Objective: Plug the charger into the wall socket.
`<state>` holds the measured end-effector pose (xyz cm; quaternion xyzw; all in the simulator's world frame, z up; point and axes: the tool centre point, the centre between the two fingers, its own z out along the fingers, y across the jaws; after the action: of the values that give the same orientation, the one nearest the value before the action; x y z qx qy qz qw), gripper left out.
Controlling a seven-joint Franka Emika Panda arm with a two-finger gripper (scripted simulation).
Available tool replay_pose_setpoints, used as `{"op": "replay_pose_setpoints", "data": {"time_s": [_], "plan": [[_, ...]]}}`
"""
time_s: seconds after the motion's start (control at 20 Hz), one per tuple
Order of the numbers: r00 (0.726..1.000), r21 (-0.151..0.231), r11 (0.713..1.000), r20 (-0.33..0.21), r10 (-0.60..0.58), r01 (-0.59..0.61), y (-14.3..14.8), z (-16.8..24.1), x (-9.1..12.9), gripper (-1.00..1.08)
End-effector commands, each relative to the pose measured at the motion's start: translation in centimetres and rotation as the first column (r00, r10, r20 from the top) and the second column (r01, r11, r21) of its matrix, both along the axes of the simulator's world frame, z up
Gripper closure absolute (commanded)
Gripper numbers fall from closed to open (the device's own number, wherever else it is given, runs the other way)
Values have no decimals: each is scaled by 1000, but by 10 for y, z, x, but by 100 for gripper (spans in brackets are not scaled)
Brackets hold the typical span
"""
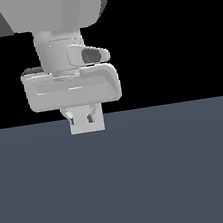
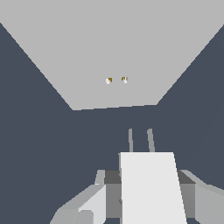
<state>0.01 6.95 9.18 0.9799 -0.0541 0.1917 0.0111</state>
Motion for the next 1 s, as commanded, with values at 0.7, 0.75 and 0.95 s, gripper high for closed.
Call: {"op": "replay_pose_setpoints", "data": {"time_s": [0.7,0.75,0.95], "plan": [[997,2,997,-5,75,-75,10,8,5,108],[997,2,997,-5,75,-75,10,8,5,108],[997,2,997,-5,75,-75,10,9,12,108]]}}
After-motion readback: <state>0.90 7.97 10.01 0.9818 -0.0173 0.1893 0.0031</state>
